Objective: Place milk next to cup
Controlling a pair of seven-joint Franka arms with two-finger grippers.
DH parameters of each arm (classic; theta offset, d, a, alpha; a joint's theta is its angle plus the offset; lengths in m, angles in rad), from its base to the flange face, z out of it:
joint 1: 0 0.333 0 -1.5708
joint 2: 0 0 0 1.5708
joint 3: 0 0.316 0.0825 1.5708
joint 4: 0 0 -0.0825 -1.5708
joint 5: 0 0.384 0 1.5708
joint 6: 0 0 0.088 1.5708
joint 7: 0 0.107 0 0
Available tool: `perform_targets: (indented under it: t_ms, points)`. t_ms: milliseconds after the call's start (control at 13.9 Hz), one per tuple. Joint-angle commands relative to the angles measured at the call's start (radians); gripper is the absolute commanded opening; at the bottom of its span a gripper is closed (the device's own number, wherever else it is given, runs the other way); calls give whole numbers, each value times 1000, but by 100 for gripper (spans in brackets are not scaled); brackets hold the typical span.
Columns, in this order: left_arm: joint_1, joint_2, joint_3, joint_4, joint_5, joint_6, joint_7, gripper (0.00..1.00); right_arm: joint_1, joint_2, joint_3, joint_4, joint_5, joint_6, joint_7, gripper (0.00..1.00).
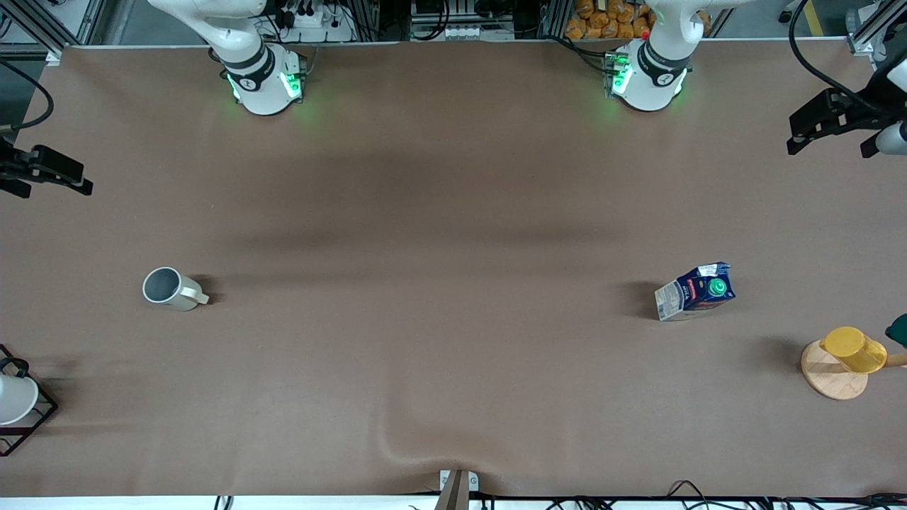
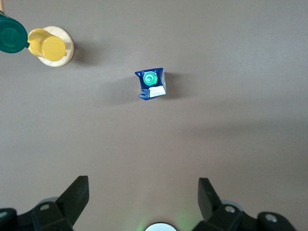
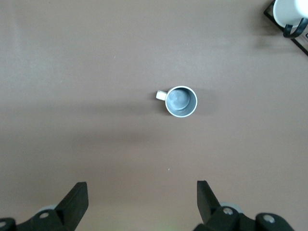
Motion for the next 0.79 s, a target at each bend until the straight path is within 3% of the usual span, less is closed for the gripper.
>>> perform_targets:
  t_ms: [0,722]
  points:
    - [2,-27,-5,-25,22,-6,21,100,-20,20,19,33,-2,22,-3,100]
    - [1,-24,-6,-25,22,-8,36,100,-22,38,19,35,-2,23,-13,100]
